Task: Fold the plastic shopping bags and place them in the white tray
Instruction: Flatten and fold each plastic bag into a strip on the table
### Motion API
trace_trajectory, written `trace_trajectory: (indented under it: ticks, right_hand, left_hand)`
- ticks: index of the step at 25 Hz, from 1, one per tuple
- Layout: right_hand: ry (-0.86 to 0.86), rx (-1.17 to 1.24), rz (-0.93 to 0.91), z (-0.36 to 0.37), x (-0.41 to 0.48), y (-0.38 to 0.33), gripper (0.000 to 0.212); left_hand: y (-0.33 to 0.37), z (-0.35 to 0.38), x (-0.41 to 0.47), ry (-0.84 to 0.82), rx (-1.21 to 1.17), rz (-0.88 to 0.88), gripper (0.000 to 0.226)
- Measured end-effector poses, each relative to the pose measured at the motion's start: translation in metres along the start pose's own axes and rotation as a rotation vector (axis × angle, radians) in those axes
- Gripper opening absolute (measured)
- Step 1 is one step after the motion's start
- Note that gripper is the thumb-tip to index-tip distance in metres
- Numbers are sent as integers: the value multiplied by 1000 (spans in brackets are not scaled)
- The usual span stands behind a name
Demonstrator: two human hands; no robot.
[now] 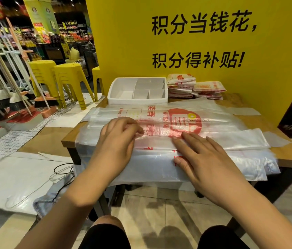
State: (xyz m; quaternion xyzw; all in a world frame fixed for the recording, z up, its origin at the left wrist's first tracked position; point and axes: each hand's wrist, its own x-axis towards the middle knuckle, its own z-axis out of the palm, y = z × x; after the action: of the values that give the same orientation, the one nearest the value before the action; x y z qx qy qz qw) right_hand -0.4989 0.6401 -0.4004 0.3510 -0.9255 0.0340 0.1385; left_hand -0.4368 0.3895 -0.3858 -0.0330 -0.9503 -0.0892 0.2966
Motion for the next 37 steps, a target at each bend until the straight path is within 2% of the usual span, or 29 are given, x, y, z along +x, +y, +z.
trace_trajectory:
  ticks: [2,5,8,11,15,18,20,23,29,34,37]
  right_hand:
    - [-39,17,17,0,-1,-2,67]
    - [-66,40,29,0,2,-3,71]
    - [-83,73,73,-5,0,11,76]
    - [-165,101,161,-13,-10,43,80]
    - [-225,107,172,-18,-14,57,80]
    - [-188,86,171,-16,-13,56,79]
    - [-161,101,161,-17,-11,58,71]
    - [-39,171,67,-22,-7,63,62]
    - [37,207,-73,-29,8,72,40]
    - [-81,239,-18,-47,42,88,10]
    - [-218,283,19,-52,64,93,16]
  left_hand:
    - [7,2,-11,-89,16,87,35]
    - [14,8,-16,-339,96,49,62]
    - [-1,4,-20,-385,157,-103,74]
    - [-22,-9,-28,-391,192,-251,76]
    - [-25,-14,-28,-446,199,-310,75]
    - [-21,-14,-26,-417,240,-317,74]
    - [-19,-16,-25,-340,259,-205,74]
    - [-17,-16,-20,-252,114,11,51]
    - [-21,-26,3,-307,26,61,46]
    - [-30,-42,38,-448,-109,-58,19]
    - [-40,-43,63,-540,-149,-110,20]
